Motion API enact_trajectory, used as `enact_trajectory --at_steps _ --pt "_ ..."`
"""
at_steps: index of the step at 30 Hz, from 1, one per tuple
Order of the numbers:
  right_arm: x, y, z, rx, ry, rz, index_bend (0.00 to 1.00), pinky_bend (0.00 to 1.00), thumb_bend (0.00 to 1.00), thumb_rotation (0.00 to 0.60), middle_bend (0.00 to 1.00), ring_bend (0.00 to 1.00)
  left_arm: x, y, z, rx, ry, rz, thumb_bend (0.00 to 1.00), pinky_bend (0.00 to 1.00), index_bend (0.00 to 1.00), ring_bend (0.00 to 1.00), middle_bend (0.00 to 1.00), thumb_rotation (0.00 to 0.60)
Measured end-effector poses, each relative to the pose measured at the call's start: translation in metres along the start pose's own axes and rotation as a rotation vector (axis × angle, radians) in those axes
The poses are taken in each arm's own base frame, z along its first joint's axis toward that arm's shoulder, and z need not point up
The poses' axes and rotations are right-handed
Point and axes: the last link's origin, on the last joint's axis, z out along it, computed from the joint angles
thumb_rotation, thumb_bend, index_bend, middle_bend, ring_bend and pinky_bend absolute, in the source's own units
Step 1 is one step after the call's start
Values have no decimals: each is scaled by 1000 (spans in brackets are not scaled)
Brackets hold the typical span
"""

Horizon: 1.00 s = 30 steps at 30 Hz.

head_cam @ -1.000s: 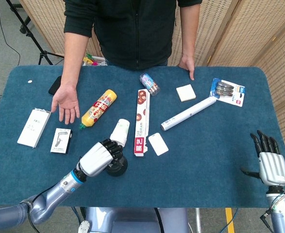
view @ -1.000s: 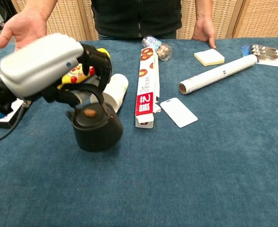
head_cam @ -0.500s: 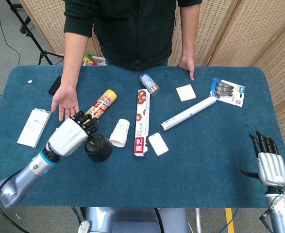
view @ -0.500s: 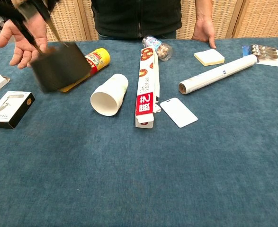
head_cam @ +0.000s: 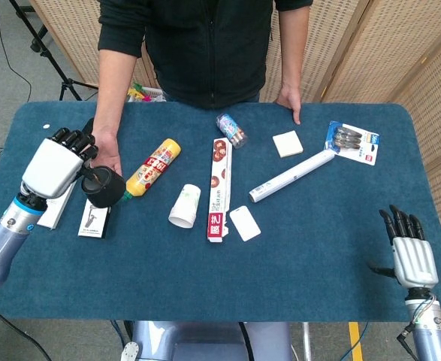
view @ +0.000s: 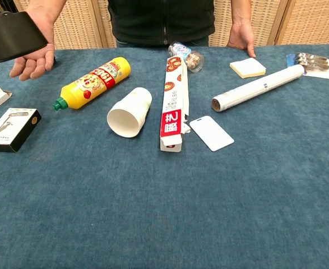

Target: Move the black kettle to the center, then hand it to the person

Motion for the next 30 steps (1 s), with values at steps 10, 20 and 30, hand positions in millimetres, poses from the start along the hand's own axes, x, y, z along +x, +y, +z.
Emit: enact_trajectory --at_steps 10,20,30 --pt "-4 -1 1 -4 -9 -13 26 0 0 600 0 0 -16 -22 -1 67 -27 10 613 499 734 445 514 600" --pt "-6 -3 0 1 -17 -18 26 0 0 600 0 0 -29 -28 3 111 -45 23 582 499 734 445 514 600" --pt "-6 -2 1 -5 -15 -15 26 0 0 600 0 0 -38 -31 10 184 -44 23 10 169 138 8 1 600"
